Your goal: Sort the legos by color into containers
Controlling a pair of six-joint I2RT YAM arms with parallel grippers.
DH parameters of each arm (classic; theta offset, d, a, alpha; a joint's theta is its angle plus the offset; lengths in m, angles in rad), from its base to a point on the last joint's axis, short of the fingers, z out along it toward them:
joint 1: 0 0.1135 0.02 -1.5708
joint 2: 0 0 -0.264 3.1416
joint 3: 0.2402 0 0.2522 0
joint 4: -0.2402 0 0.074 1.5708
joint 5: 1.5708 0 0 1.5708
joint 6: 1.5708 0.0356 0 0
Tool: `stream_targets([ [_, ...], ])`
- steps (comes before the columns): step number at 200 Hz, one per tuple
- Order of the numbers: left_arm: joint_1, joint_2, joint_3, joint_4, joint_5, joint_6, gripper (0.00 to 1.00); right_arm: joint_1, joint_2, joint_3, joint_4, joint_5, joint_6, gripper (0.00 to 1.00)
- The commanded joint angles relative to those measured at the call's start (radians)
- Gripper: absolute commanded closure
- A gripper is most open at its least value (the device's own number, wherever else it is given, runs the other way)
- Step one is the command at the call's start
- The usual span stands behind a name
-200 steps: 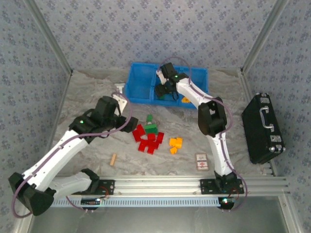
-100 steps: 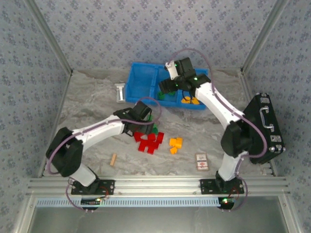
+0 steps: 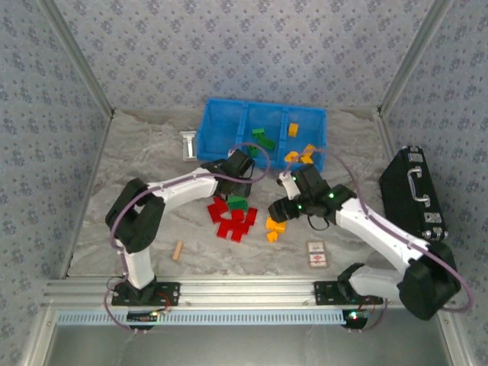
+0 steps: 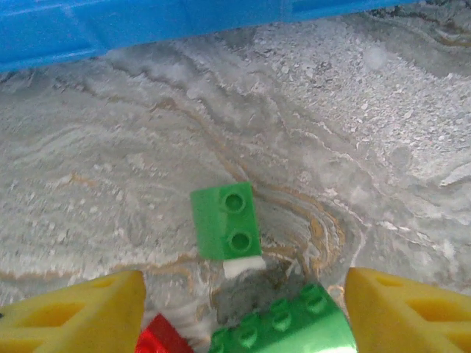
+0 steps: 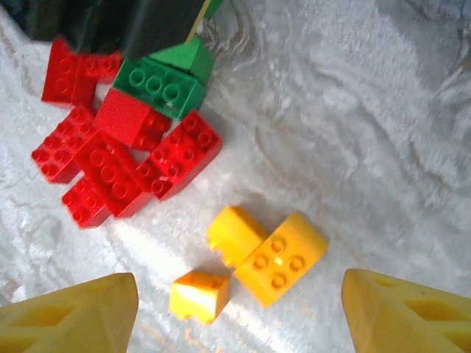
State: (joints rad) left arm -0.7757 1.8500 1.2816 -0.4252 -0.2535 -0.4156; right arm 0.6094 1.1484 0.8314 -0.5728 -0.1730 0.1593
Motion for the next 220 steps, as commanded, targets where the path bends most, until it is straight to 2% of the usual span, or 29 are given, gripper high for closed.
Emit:
stream_targets([
  [1, 0.025, 0.059, 0.043, -0.006, 0.025, -0.01, 0.33, 0.029, -0.079, -0.047, -0.061, 0.009, 0.111, 0.25],
  [46, 0.045, 0.121, 0.068, 0.011, 0.052, -0.007, 0.36, 0.069, -0.172, -0.143, -0.058, 0.037, 0.213, 0.27],
  [65, 0.045, 0.141, 0.078, 0.021, 0.053, 0.004, 0.4, 0.075, -0.178, -0.144, -0.055, 0.048, 0.215, 0.27],
  [85, 0.051, 0.148, 0.063, 0.05, 0.063, -0.003, 0.5, 0.077, -0.159, -0.115, -0.045, 0.058, 0.199, 0.29],
  [150, 0.063, 0.199, 0.099, 0.055, 0.074, 0.008, 0.59, 0.086, -0.121, -0.069, -0.054, 0.07, 0.164, 0.29],
  [188, 0.068, 0.158, 0.09, 0.046, 0.074, 0.034, 0.71, 0.084, -0.112, -0.053, -0.054, 0.08, 0.145, 0.29],
  [220, 0.072, 0.092, 0.126, -0.011, 0.073, 0.071, 0.73, 0.076, -0.087, -0.041, -0.044, 0.077, 0.118, 0.29],
])
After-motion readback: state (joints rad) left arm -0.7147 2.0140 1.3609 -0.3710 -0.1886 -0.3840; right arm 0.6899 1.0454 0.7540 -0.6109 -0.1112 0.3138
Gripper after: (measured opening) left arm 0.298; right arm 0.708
